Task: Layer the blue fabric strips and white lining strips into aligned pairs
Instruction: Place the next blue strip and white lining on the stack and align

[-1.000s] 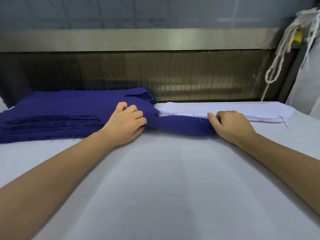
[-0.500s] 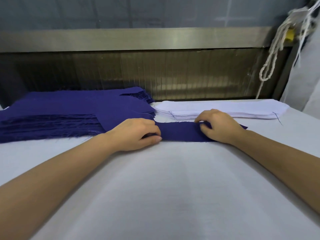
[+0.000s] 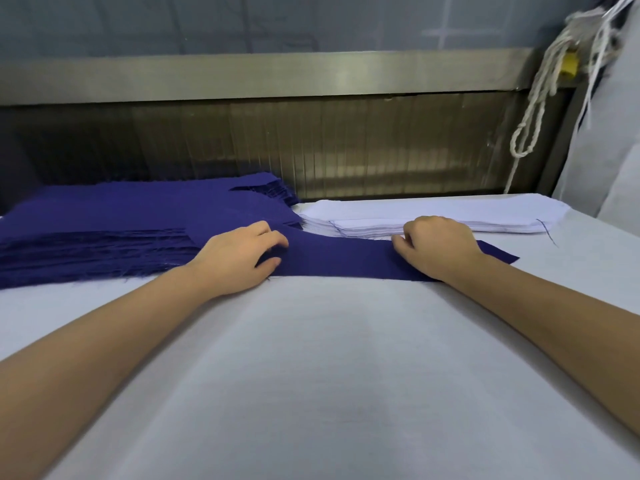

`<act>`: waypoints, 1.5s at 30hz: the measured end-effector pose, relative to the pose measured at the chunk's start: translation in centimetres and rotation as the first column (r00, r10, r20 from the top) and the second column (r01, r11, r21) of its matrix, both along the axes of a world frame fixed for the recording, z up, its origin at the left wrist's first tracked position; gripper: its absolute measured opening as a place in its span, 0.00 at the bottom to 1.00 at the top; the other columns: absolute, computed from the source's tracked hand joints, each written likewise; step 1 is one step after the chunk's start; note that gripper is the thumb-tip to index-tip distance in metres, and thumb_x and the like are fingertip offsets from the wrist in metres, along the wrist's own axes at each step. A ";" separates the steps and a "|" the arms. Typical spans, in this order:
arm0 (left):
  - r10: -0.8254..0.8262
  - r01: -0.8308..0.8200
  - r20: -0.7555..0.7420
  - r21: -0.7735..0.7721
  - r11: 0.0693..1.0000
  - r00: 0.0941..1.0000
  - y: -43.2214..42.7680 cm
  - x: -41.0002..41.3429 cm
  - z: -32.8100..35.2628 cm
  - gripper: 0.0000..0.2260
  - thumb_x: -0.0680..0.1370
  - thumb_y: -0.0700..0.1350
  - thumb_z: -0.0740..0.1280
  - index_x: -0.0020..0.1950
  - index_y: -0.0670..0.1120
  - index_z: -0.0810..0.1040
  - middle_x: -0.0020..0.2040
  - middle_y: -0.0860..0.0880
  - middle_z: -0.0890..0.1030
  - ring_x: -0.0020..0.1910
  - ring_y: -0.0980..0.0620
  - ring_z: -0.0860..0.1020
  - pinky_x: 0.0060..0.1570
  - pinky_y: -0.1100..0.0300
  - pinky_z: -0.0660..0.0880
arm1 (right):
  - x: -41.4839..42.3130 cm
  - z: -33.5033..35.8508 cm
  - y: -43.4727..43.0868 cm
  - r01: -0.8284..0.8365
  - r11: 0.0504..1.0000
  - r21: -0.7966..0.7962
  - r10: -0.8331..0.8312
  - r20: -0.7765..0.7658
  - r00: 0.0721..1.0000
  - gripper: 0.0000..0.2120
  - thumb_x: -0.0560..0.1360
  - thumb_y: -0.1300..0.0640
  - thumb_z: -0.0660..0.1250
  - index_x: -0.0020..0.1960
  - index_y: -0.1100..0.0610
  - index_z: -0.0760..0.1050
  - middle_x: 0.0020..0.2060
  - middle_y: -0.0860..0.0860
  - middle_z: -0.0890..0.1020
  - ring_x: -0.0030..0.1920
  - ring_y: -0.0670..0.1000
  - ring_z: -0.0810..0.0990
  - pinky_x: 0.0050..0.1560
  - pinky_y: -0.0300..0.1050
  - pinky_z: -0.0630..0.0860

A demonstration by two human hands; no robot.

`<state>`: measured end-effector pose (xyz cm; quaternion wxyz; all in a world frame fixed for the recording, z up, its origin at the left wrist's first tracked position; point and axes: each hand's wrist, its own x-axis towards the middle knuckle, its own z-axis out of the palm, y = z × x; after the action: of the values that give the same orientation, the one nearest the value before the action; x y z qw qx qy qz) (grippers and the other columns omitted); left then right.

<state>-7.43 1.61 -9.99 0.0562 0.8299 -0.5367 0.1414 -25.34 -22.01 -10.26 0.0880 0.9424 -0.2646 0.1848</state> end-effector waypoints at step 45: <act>-0.052 0.118 -0.341 0.173 0.978 0.939 -5.6 -3.0 1.7 0.17 0.75 0.57 0.66 0.63 0.56 0.73 0.58 0.54 0.72 0.59 0.55 0.71 0.61 0.58 0.69 | 8.4 0.6 1.0 -0.215 0.976 0.021 0.214 0.052 0.976 0.08 0.75 0.71 0.58 0.45 0.60 0.71 0.48 0.55 0.73 0.51 0.56 0.70 0.40 0.46 0.66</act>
<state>-10.43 -4.01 -8.32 0.0727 0.8194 -0.5659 -0.0564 -16.90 -21.02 -9.68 0.0486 0.9616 -0.1659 0.2130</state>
